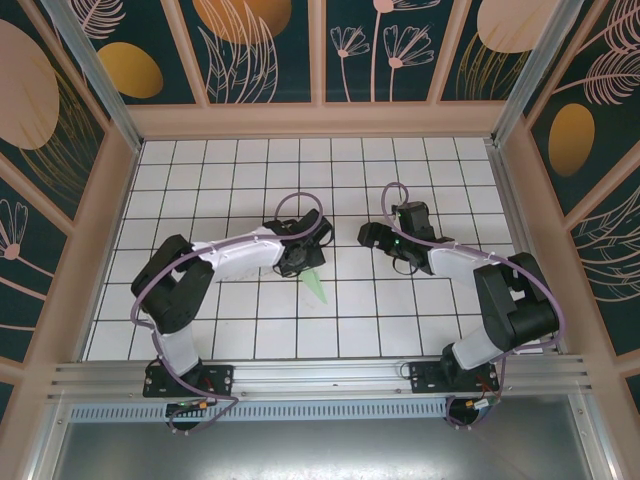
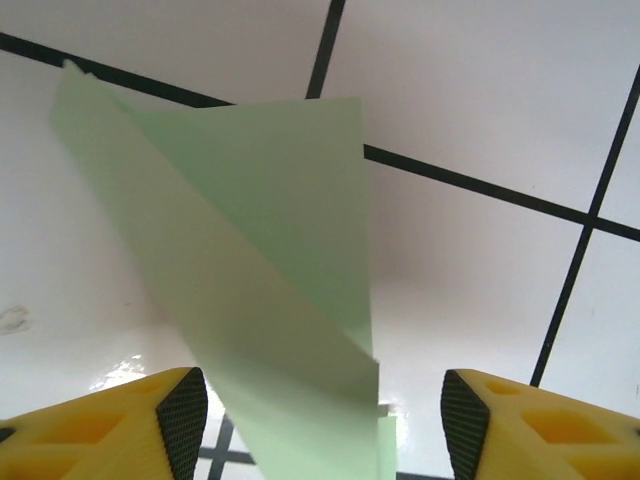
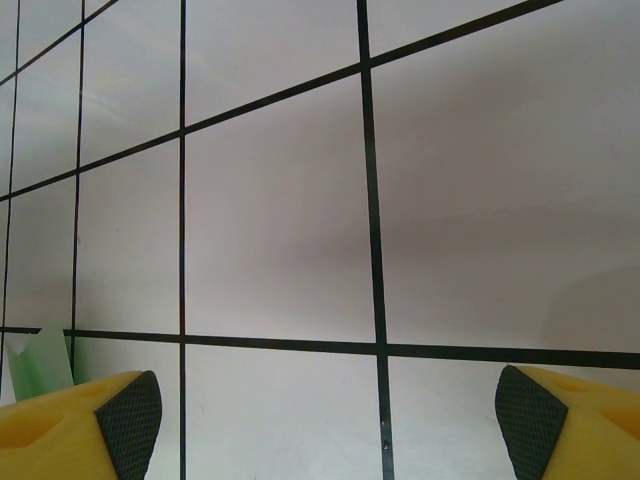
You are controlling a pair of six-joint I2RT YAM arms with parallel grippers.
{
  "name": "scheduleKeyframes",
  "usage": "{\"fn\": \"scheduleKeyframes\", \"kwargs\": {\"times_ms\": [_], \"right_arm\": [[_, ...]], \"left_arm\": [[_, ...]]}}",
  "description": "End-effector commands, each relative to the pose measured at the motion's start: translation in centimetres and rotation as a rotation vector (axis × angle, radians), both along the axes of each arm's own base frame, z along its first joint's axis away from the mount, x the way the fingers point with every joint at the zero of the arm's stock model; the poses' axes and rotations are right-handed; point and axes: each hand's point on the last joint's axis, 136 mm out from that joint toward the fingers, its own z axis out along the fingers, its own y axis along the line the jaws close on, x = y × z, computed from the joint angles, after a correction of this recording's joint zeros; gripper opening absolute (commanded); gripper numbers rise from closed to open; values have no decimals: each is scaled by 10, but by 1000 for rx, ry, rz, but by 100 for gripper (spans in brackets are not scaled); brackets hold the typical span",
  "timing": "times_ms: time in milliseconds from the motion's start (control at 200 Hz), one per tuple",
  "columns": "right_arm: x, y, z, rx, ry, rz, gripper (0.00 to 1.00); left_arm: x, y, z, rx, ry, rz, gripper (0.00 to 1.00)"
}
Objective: Fold a paper plane with a square sheet of paper (pick it up from the middle)
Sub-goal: Move a paper plane to the center of the table.
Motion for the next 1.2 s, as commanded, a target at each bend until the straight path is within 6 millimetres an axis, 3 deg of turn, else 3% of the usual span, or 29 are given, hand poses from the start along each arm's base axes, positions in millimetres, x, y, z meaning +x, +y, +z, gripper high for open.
{"fn": "scheduleKeyframes", "kwargs": {"times_ms": [0, 320, 736, 916, 1191], "right_arm": [[2, 0, -3, 11, 14, -7, 89], [1, 1, -4, 15, 19, -3, 89], [0, 2, -8, 10, 34, -1, 89], [1, 2, -7, 10, 31, -1, 88], [1, 2, -8, 9, 35, -2, 88]], "left_arm": [[-8, 9, -14, 77, 48, -23, 63], [-7, 19, 3, 81, 2, 18, 51], [-10, 24, 3, 70, -4, 51, 31], [-9, 31, 18, 53, -55, 78, 26], [-19, 33, 6, 44, -15, 70, 18]]}}
